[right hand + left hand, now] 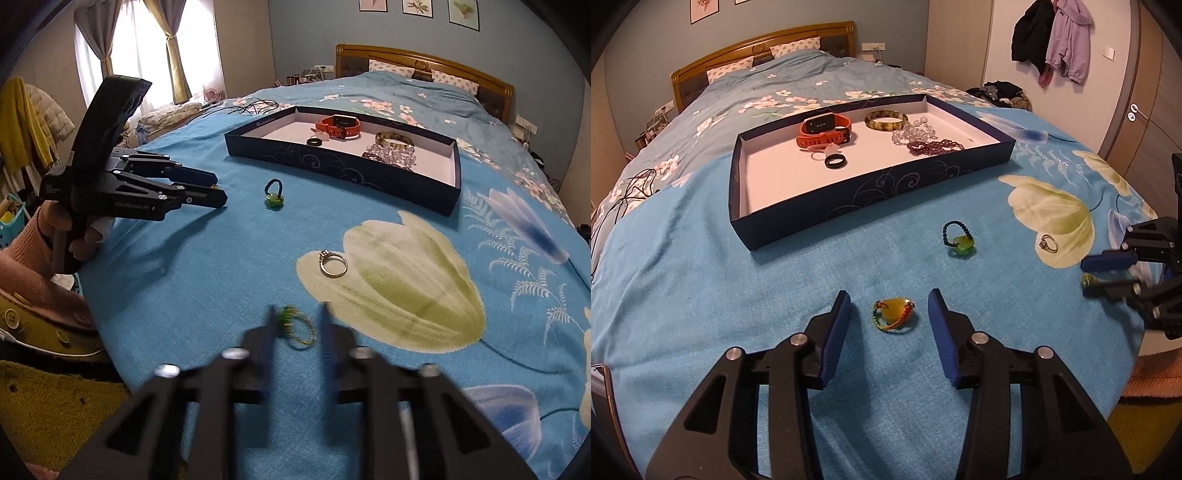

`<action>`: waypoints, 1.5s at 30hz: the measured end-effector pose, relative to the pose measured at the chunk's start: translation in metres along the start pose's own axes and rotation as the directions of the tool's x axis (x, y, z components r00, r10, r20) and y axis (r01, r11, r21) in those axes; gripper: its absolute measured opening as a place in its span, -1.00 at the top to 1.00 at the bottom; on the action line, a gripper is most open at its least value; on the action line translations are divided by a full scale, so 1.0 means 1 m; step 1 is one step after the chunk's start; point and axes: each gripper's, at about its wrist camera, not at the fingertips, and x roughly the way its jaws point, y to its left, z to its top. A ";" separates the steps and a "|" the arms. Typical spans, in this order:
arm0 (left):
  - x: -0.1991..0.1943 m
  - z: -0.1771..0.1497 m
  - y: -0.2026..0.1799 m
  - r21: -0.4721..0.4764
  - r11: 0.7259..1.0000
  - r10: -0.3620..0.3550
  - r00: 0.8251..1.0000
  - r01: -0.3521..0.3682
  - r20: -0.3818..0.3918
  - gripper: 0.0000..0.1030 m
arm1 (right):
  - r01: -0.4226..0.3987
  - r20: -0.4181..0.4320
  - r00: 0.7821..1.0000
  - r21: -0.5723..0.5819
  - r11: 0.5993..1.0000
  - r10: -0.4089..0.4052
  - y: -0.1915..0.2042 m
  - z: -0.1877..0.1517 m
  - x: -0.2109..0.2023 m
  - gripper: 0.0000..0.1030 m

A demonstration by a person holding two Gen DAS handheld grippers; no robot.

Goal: Organize jewelry
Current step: 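Grasp the yellow-orange ring with the left tool while the right tool grasps the green-stone ring, then carry the yellow ring with the left tool while the right tool carries the green-stone ring into the tray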

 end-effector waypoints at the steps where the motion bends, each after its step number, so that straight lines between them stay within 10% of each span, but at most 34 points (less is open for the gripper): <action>1: 0.001 0.000 0.000 0.001 1.000 0.001 1.000 -0.001 -0.001 0.17 | 0.000 0.002 1.000 0.000 1.000 0.000 0.000 0.000 0.000 0.77; 9: 0.000 -0.001 -0.004 0.007 1.000 -0.001 1.000 0.001 -0.003 0.59 | -0.007 0.024 1.000 0.018 1.000 0.006 -0.003 0.006 0.001 0.94; 45: -0.028 0.037 0.008 -0.018 1.000 0.028 0.990 -0.026 0.136 0.62 | 0.016 0.213 0.976 0.105 0.994 -0.038 -0.040 0.073 -0.002 0.94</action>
